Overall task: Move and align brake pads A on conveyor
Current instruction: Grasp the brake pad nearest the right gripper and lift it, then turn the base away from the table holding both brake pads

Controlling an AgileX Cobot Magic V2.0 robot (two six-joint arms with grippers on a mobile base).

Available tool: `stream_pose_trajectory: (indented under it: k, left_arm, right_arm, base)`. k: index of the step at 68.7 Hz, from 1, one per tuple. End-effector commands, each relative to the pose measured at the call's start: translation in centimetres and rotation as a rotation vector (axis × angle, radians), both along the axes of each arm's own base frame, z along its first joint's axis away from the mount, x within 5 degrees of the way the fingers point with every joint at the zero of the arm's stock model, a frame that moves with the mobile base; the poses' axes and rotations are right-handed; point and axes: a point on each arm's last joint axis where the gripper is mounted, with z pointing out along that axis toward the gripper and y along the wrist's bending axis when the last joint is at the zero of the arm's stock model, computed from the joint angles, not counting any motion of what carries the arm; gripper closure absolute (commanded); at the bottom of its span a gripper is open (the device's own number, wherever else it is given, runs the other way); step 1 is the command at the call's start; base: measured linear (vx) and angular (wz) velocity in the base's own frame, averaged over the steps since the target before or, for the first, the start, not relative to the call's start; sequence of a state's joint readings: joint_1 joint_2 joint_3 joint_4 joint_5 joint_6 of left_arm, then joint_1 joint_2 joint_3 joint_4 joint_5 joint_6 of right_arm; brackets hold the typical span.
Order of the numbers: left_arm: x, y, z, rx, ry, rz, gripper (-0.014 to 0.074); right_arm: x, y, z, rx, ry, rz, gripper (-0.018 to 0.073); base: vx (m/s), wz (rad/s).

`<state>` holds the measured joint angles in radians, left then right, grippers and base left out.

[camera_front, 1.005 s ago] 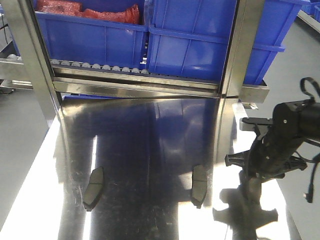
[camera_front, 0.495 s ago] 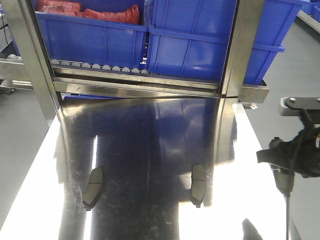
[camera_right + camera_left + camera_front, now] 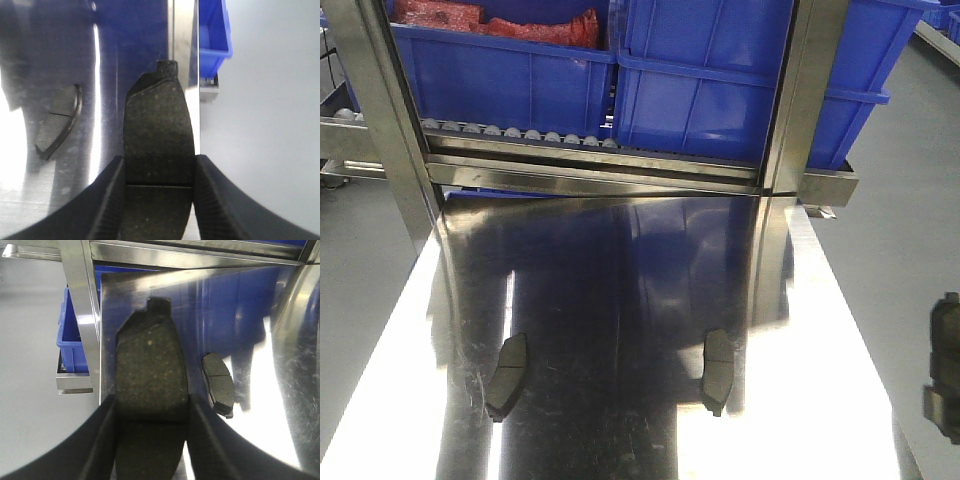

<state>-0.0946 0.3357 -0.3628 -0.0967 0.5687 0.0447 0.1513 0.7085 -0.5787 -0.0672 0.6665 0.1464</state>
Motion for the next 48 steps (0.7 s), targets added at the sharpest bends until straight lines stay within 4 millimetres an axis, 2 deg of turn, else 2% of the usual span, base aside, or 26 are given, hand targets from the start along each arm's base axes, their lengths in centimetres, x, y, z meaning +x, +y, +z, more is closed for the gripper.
stream_pose_trajectory:
  k: [1,26,36,48]
  left_arm:
    - [0.4,-0.1,1.7,-0.033,-0.116,0.005,0.0602]
    - [0.4,-0.1,1.7,-0.033,-0.116,0.005,0.0602]
    - [0.4,-0.1,1.7,-0.033,-0.116,0.005,0.0602]
    - [0.4,-0.1,1.7,-0.033,-0.116,0.005,0.0602]
  right_arm:
    - [-1.5,-0.3,1.8,-0.009,-0.190,0.022,0.0566]
    - [-7.1,-0.9,2.0,0.047,-0.425,0.030,0.0566]
    - [-8.2,-1.1,1.4,0.046,-0.475,0.029,0.0566]
    - [-8.4,-1.1,1.0,0.055,-0.462,0.029,0.0566]
  base:
    - [0.00,0.00]
    - [0.00,0.00]
    - [0.00,0.00]
    - [0.00,0.00]
